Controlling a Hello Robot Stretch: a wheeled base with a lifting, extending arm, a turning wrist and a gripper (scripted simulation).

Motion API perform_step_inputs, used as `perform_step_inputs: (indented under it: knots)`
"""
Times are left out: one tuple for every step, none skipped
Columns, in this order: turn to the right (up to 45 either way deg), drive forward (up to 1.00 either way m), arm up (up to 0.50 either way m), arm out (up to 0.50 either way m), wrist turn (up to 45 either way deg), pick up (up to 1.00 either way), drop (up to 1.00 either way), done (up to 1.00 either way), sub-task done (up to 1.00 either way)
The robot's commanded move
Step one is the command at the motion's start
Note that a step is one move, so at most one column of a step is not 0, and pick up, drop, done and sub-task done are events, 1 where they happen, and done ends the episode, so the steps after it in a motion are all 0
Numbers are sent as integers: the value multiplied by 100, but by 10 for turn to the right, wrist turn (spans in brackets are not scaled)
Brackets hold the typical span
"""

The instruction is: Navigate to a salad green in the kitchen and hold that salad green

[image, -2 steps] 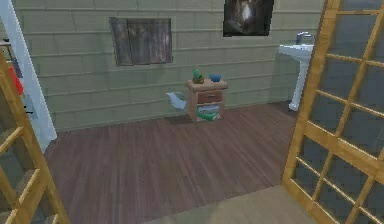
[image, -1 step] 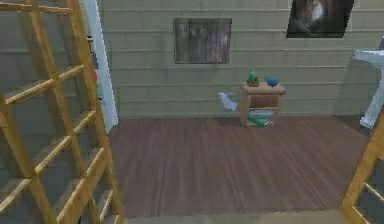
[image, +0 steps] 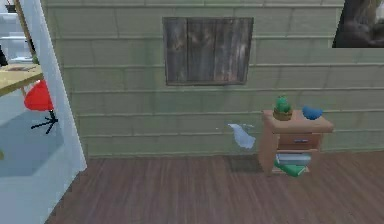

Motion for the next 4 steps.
perform_step_inputs:
  knots:
    - [-60,0,0,0,0,0,0,0,0]
    - [0,35,0,0,0,0,0,0,0]
    - [-450,0,0,0,0,0,0,0,0]
    - [-90,0,0,0,0,0,0,0,0]
